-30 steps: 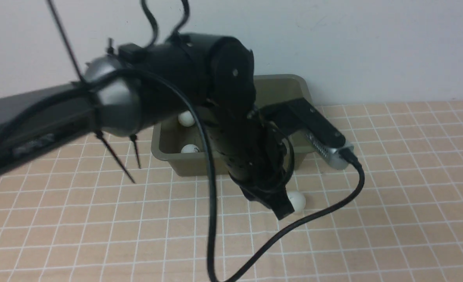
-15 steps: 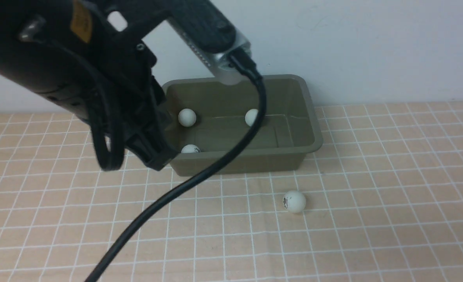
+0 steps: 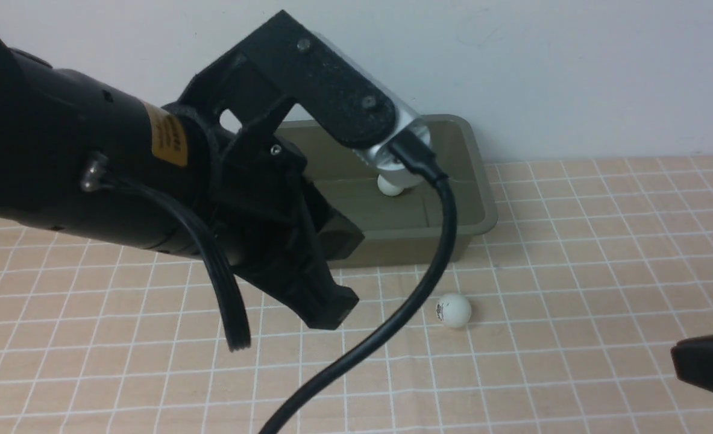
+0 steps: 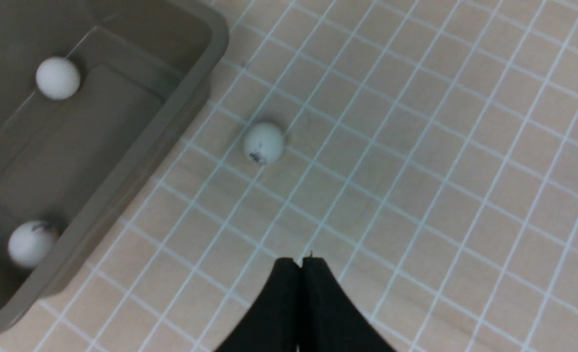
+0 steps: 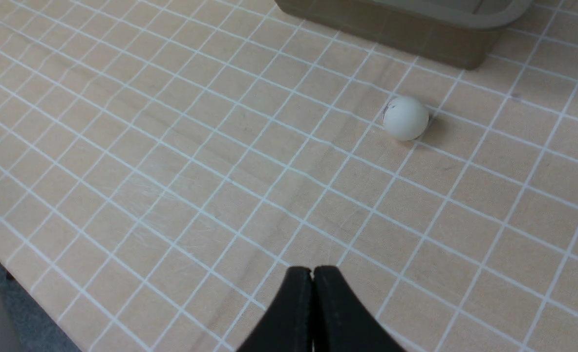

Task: Put the table tennis balls into the box on the light coffee tablecloth.
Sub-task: 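Reach for and grasp a ping pong ball on the table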

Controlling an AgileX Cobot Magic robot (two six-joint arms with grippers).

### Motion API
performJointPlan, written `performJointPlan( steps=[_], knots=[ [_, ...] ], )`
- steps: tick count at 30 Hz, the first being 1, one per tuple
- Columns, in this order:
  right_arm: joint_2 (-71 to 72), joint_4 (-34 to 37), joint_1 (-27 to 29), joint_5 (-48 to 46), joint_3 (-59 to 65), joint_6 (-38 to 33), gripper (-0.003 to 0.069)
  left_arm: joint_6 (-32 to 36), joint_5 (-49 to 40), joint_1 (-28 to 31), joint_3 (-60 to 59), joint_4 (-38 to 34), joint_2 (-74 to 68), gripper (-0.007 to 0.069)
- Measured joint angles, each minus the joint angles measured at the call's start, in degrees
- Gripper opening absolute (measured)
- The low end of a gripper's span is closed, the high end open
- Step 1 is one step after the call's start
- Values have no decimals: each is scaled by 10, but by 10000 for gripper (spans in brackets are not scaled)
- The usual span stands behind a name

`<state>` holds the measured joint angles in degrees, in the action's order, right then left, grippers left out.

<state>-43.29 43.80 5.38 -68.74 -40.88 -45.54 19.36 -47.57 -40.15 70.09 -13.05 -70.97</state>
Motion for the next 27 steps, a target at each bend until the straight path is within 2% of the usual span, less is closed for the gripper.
performJointPlan(
  steps=[8,15,21,27],
  knots=[
    [-89,29,-11,38,-3,-67,-16,13,16,0,-3,10,0,-69],
    [-184,63,-117,81,-62,-79,-16,-18,37,0,-3,75,1,-69],
    [-289,40,-207,163,-97,-76,-16,-90,34,11,-2,168,1,-69],
    [-401,16,-230,244,-120,-76,-9,-120,31,25,-2,197,1,-69]
  ],
)
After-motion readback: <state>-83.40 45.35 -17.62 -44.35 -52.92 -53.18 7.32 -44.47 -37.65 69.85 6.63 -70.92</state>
